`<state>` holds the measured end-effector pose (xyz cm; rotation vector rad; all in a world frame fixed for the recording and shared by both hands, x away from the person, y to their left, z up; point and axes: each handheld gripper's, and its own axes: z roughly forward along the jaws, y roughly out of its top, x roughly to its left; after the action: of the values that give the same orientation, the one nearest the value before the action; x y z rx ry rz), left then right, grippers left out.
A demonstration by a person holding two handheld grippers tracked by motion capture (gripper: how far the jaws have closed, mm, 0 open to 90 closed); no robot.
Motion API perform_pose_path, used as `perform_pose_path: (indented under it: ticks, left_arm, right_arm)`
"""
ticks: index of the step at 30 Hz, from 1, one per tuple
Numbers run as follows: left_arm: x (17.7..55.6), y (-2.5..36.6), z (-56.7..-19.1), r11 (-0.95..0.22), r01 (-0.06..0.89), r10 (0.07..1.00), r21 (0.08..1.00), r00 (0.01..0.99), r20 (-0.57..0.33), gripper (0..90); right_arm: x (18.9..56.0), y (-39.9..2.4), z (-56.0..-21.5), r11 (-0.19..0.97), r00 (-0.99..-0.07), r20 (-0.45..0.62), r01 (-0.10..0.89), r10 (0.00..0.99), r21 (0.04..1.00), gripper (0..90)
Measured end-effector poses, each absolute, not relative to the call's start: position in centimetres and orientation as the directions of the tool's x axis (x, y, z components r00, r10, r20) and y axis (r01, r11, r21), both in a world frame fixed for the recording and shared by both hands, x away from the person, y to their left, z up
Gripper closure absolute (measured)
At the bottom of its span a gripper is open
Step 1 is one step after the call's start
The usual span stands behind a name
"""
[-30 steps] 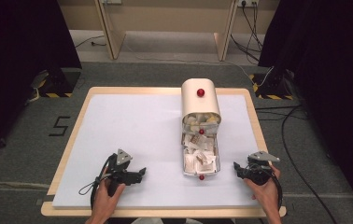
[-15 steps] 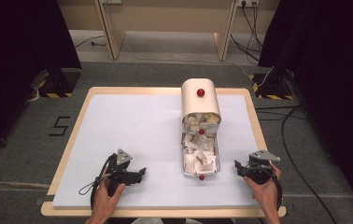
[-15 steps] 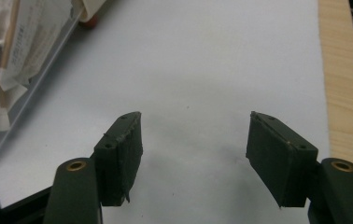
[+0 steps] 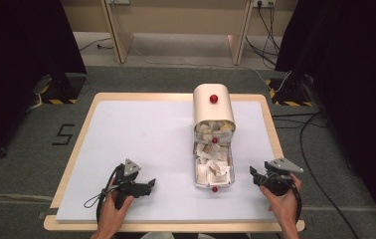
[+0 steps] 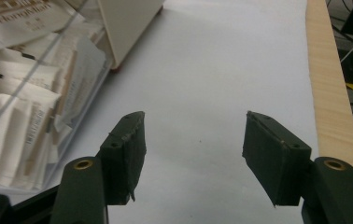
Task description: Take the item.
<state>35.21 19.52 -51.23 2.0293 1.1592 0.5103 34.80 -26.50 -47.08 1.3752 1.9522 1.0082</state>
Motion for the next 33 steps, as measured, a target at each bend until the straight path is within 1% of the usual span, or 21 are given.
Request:
perform_pose_path:
  ticks: [9, 21, 27, 33]
  left_arm:
    - [35.2, 19.5, -51.2, -0.325, 0.566, 0.857, 0.757, 0.515, -0.017, 12.0]
    - [35.2, 19.5, -51.2, -0.325, 0.567, 0.857, 0.757, 0.515, -0.018, 12.0]
    - [35.2, 19.5, -51.2, -0.327, 0.566, 0.857, 0.757, 0.515, -0.015, 12.0]
    - [35.2, 19.5, -51.2, -0.329, 0.566, 0.856, 0.755, 0.516, -0.014, 12.0]
  right_arm:
    - [34.4, -25.5, -45.9, 0.179, -0.361, 0.020, 0.510, 0.933, 0.841, 41.7]
    - [33.7, -23.9, -44.3, 0.192, -0.406, 0.013, 0.459, 0.914, 0.867, 44.0]
    - [33.3, -22.6, -43.7, 0.200, -0.446, 0.021, 0.442, 0.895, 0.875, 46.0]
    - [32.9, -21.1, -43.3, 0.231, -0.495, 0.005, 0.413, 0.869, 0.881, 47.9]
